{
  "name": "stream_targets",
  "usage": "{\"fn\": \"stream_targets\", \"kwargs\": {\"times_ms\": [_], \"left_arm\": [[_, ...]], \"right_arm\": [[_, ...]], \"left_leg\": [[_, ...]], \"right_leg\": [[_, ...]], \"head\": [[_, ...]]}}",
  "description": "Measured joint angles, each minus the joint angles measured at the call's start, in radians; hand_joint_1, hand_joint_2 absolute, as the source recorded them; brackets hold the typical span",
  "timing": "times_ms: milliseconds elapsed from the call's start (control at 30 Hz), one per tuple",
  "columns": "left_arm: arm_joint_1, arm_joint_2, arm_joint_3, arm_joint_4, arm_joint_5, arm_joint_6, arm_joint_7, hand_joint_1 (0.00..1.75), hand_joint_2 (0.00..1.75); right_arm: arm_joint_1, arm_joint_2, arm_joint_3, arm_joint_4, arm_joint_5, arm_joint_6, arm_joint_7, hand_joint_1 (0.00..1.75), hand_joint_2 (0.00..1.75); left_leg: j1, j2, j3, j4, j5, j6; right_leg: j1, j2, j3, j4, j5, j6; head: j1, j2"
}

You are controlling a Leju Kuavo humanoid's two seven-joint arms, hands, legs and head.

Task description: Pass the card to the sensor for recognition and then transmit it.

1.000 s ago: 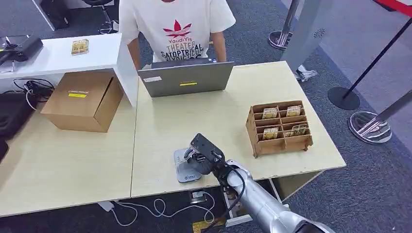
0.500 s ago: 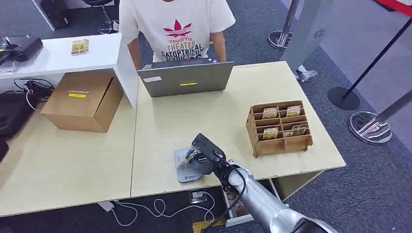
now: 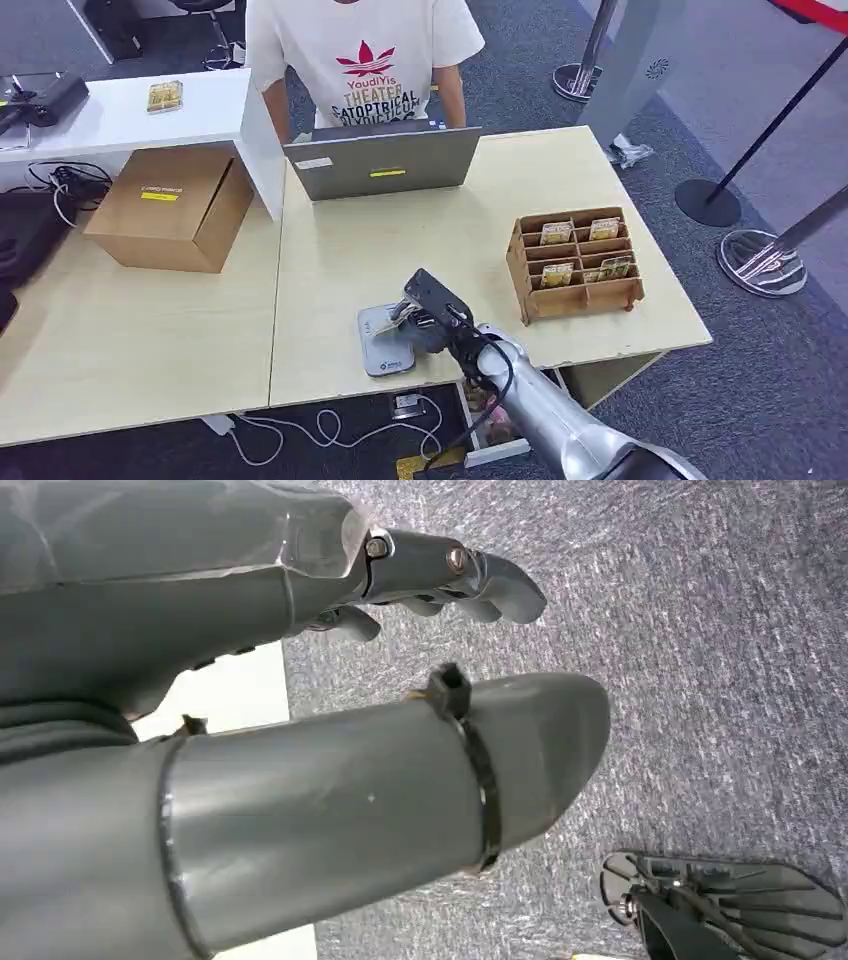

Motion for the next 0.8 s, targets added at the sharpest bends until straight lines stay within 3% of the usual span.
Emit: {"fn": "stream_targets", "kwargs": {"times_ms": [800], "left_arm": [[0.000,0.005,0.000,0.000,-0.005,-0.001,-0.002,0.00,0.00]], "right_arm": [[0.009,-0.020,0.000,0.016,0.010,-0.028,0.003,1.75,1.75]], "left_leg": [[0.000,0.000,0.000,0.000,0.000,0.000]], "right_leg": [[0.000,0.000,0.000,0.000,0.000,0.000]], "head": [[0.000,0.000]]}}
